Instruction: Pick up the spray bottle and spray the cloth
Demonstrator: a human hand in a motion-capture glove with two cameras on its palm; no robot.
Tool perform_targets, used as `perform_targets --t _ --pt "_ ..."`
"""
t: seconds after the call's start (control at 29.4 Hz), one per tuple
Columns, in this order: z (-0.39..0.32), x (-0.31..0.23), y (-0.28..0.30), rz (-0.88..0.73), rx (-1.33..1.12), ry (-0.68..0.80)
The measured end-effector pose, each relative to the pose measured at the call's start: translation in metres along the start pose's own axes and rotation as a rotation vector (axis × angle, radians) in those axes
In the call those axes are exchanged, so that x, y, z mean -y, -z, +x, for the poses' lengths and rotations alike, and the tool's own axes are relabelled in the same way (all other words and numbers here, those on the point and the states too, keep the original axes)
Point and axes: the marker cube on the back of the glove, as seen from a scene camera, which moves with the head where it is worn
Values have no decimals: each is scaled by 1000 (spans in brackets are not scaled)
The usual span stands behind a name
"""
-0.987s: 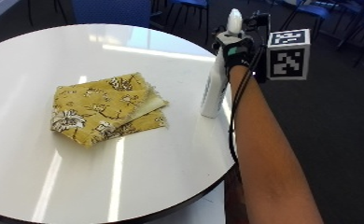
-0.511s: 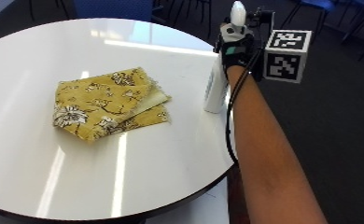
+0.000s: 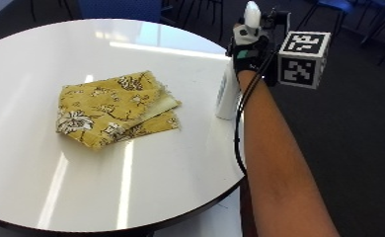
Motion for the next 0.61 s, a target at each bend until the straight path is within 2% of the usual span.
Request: perform_targets --t 0.2,0.61 --pt "6 -5 -2 -45 10 3" --pt "-2 -16 20 -364 -125 63"
